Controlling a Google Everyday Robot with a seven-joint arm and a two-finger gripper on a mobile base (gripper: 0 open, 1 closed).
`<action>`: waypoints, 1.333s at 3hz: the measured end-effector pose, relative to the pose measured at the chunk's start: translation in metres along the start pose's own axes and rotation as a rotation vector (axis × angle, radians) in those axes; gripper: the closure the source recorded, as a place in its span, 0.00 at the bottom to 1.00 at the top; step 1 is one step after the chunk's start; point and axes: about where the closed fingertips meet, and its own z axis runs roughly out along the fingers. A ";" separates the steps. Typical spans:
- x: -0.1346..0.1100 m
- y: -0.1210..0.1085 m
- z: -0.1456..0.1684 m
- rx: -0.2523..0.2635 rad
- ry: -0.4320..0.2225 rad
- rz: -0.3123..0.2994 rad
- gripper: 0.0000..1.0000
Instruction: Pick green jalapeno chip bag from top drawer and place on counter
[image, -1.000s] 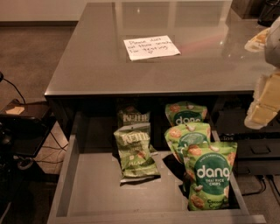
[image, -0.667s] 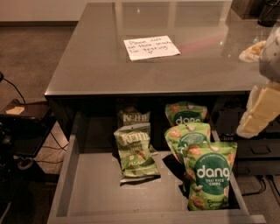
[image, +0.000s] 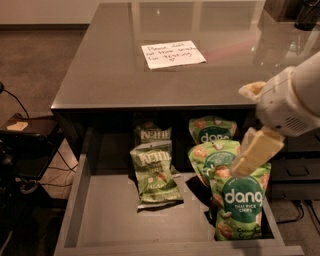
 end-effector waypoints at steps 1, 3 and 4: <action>-0.039 0.019 0.076 0.020 -0.090 0.051 0.00; -0.029 0.024 0.101 0.049 -0.085 0.019 0.00; -0.022 0.026 0.145 0.081 -0.098 -0.005 0.00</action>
Offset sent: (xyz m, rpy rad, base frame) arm 0.0221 0.1082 -0.0966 0.1321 0.0033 -0.0813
